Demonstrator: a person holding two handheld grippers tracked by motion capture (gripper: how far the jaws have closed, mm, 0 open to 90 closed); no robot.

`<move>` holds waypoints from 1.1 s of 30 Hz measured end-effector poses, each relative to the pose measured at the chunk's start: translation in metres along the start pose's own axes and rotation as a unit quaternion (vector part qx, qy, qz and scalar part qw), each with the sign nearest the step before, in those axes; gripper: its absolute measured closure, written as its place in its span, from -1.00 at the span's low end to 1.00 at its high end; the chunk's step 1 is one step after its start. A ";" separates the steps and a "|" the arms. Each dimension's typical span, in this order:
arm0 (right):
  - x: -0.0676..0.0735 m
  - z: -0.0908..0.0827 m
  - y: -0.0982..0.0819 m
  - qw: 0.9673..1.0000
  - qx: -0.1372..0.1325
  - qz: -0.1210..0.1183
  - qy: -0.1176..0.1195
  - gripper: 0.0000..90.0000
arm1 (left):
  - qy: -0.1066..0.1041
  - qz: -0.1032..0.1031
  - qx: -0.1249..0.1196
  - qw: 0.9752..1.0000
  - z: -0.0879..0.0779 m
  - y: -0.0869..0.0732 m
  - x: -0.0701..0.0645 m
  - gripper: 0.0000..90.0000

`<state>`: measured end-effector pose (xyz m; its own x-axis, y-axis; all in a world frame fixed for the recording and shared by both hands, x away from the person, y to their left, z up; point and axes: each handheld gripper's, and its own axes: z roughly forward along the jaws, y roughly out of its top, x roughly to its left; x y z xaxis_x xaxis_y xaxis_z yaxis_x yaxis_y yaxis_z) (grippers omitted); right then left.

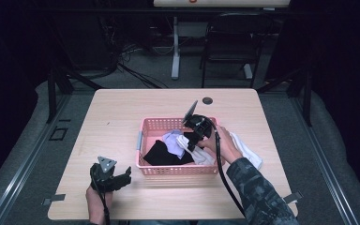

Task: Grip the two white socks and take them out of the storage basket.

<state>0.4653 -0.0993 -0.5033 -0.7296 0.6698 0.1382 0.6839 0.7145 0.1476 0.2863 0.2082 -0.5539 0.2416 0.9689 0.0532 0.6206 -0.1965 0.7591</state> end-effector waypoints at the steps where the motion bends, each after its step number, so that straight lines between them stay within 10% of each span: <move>1: -0.001 0.004 0.001 1.000 0.010 0.002 -0.002 0.04 | 0.000 0.000 0.000 1.000 0.000 0.000 0.000 -0.65; 16: -0.005 0.023 0.001 0.999 0.047 0.007 0.001 0.25 | 0.000 0.000 0.001 1.000 0.000 0.000 0.000 -0.65; 20: -0.002 0.023 0.001 0.999 0.053 0.004 0.002 0.76 | 0.000 0.000 0.001 1.000 0.000 0.000 0.000 -0.65; 33: 0.005 -0.021 0.001 1.000 0.025 0.001 0.006 0.82 | -0.002 0.002 0.000 1.000 0.000 0.000 -0.001 -0.65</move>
<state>0.4621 -0.0991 -0.4816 -0.7283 0.6685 0.1507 0.6839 0.7230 0.0976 0.2866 0.2070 -0.5539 0.2461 0.9678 0.0535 0.6203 -0.1997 0.7585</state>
